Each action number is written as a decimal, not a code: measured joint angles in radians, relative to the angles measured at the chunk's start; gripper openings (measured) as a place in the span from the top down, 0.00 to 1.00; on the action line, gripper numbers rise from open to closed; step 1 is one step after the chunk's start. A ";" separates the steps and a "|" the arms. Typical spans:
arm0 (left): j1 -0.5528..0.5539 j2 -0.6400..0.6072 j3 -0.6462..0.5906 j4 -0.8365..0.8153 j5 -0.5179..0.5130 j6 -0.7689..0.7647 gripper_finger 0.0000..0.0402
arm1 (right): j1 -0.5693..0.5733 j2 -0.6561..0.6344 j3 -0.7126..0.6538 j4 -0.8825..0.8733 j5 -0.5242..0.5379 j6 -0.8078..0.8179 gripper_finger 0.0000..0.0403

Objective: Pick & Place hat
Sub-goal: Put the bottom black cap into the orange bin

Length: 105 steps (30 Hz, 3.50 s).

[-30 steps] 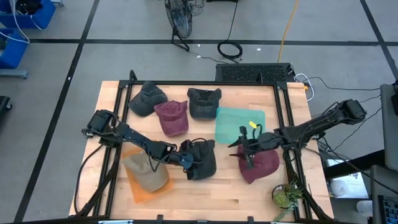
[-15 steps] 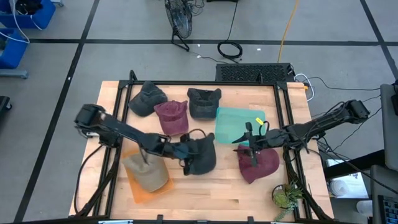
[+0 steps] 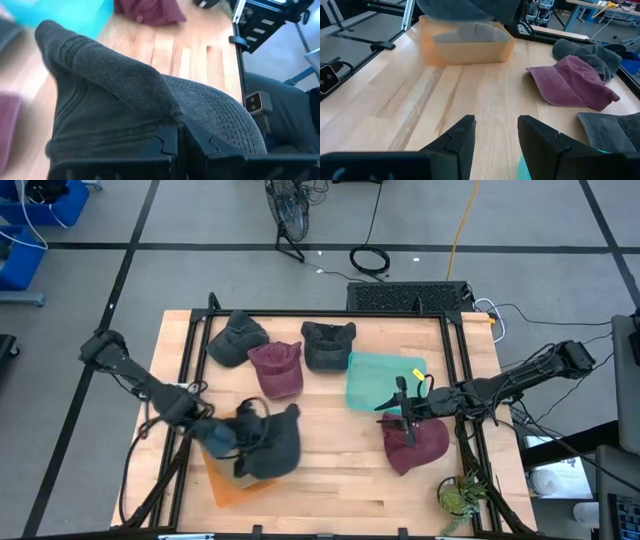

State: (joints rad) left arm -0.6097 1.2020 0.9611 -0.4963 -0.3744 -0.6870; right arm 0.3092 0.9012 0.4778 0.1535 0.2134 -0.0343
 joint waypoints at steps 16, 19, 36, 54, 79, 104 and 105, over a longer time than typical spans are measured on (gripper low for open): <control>-0.312 0.007 0.000 -0.263 -0.104 -0.569 0.97 | 0.000 0.000 0.000 -0.001 0.000 0.027 0.67; -0.367 0.019 0.000 -0.333 -0.155 -0.648 0.98 | 0.000 0.000 0.000 -0.004 0.000 0.044 0.67; -0.368 0.221 -0.044 -0.368 -0.228 -0.775 0.91 | 0.000 0.000 0.000 -0.003 0.000 0.052 0.67; -0.343 0.315 -0.039 -0.375 -0.127 -0.716 0.72 | 0.000 0.000 0.000 -0.004 -0.001 0.050 0.67; -0.356 0.091 -0.086 -0.547 0.016 -0.804 0.67 | 0.044 0.184 -0.015 0.319 -0.033 -0.011 0.67; -0.410 0.105 0.144 -0.635 0.139 -0.845 0.67 | -0.016 0.657 0.351 0.385 -0.137 -0.135 0.67; -0.421 0.105 0.141 -0.617 0.177 -0.851 0.67 | -0.020 0.657 0.350 0.376 -0.137 -0.130 0.67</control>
State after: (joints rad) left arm -1.0308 1.3071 1.1018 -1.1134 -0.1974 -1.5378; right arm 0.2896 1.5580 0.8277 0.5292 0.0765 -0.1643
